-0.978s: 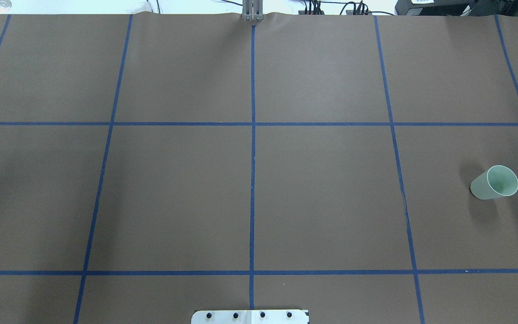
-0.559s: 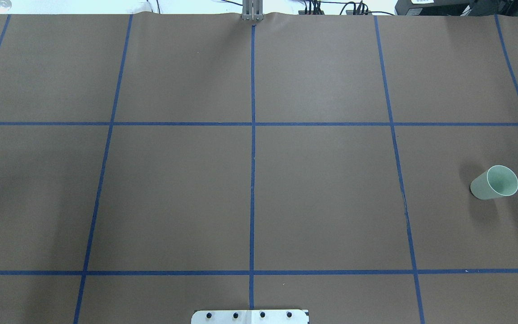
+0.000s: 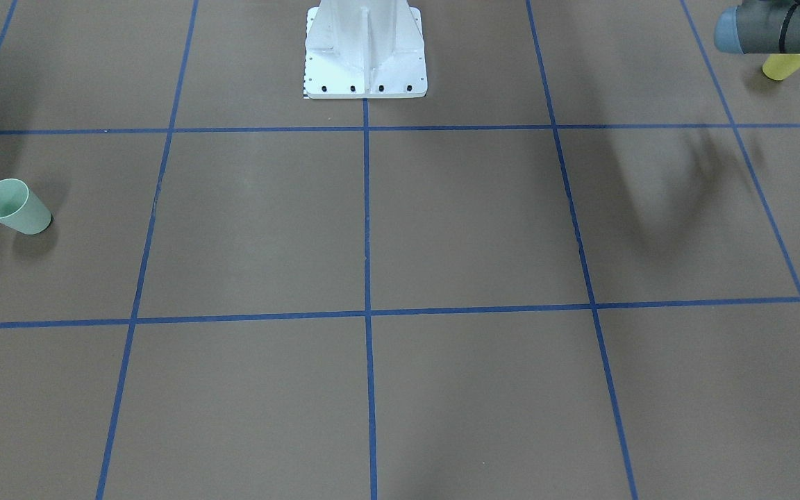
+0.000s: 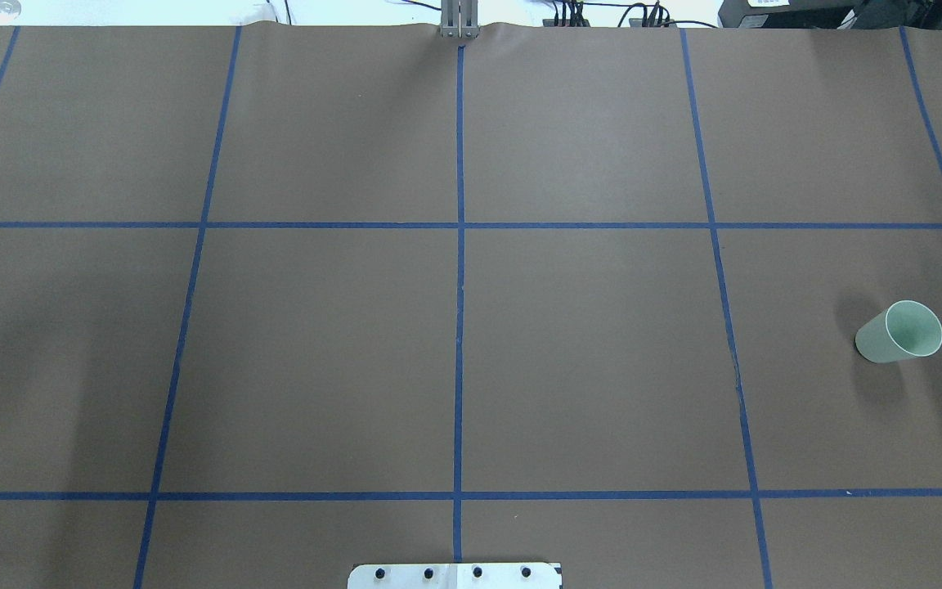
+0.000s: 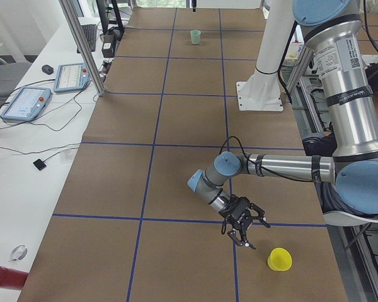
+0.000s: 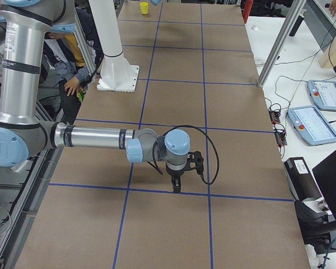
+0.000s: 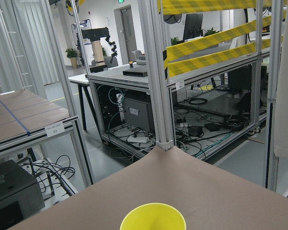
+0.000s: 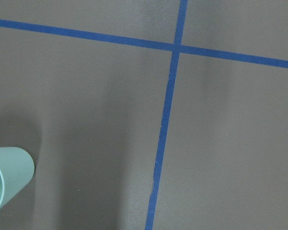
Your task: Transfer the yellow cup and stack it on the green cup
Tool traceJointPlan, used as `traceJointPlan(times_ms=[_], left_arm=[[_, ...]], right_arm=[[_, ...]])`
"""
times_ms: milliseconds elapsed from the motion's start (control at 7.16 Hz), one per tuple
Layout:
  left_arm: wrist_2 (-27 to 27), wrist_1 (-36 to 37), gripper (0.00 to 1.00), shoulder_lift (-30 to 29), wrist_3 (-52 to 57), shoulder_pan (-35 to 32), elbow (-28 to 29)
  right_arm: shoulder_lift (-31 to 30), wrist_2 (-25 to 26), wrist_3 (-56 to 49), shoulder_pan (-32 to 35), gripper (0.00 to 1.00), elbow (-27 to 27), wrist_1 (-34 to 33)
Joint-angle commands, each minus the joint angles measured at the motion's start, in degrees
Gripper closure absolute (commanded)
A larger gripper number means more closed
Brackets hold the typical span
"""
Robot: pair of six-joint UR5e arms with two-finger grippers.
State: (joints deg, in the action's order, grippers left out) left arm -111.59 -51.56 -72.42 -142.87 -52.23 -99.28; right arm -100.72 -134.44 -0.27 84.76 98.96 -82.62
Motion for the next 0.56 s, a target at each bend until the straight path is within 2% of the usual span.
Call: traceJointPlan(times_ms=[0,140,419], left_arm=[[-0.47,-6.33,0.0,0.0,-4.94,3.51,4.33],[-3.78,-7.76,0.0,0.0,-5.05,5.02,6.27],[-6.18,-11.44,0.0,0.0,-6.45,6.87,10.57]], right_arm=[[0.0,-0.03,0.0,-0.03,0.0,-0.08,-0.09],[0.0,-0.03,0.0,-0.03,0.0,-0.08,-0.09],[0.0,-0.38,0.0,-0.03,0.0,-0.08,-0.09]])
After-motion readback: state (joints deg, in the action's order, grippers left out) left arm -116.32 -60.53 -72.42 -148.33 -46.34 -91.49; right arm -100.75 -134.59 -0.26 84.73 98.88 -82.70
